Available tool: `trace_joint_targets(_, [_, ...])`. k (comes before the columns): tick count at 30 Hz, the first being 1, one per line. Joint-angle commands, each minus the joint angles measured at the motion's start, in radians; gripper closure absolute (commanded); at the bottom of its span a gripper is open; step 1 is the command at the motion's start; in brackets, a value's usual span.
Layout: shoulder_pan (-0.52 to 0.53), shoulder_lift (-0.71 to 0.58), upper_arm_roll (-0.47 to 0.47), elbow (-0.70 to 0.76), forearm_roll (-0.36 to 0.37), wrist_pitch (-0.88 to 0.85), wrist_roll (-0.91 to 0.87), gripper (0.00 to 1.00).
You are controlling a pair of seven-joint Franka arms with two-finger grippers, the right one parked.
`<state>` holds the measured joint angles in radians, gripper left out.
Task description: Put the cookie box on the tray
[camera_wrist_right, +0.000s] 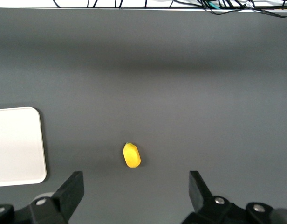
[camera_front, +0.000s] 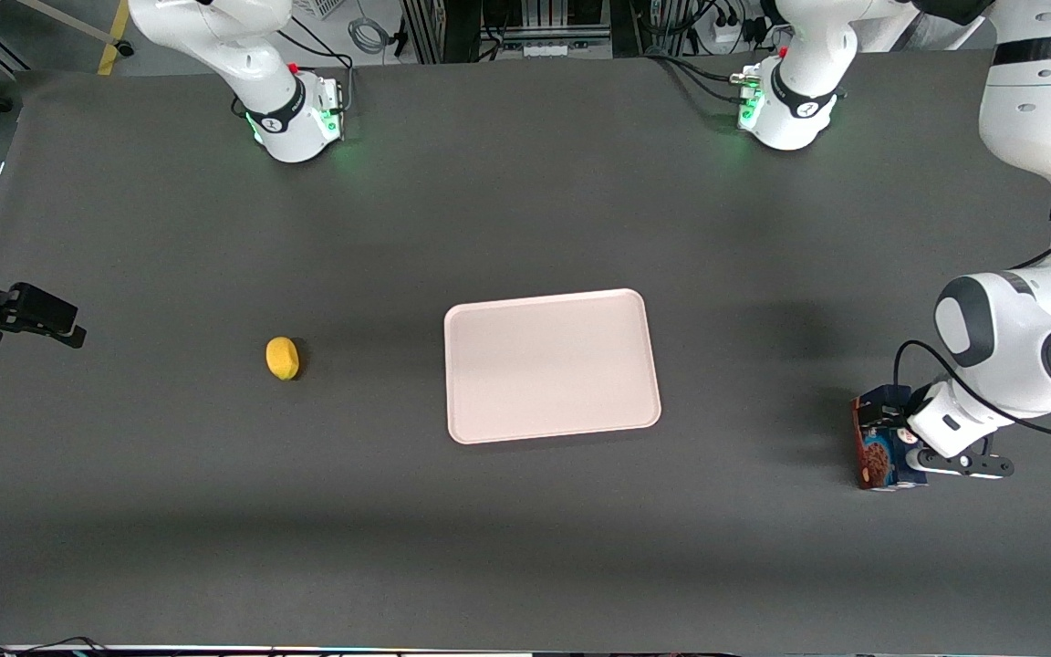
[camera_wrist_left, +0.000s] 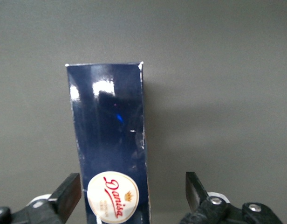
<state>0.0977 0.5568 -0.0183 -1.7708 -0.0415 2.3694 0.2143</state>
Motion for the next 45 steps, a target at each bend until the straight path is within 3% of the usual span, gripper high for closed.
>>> trace_joint_targets(1, [-0.007,0.009,0.017,0.014,0.002,0.033,-0.029,0.0])
trace_joint_targets(17, [-0.016,0.015,0.02,0.008,0.003,0.027,-0.127,0.05])
trace_joint_targets(30, [-0.024,0.017,0.012,0.008,0.003,0.019,-0.208,0.33])
trace_joint_targets(32, [-0.024,0.015,0.012,0.01,0.003,0.019,-0.216,0.46])
trace_joint_targets(36, [-0.024,0.015,0.012,0.01,0.003,0.019,-0.234,0.51])
trace_joint_targets(40, [-0.026,0.015,0.012,0.01,0.003,0.019,-0.233,0.64])
trace_joint_targets(43, [-0.024,0.015,0.012,0.01,0.003,0.019,-0.228,0.8])
trace_joint_targets(45, [-0.024,0.012,0.012,0.011,0.003,0.019,-0.225,0.82])
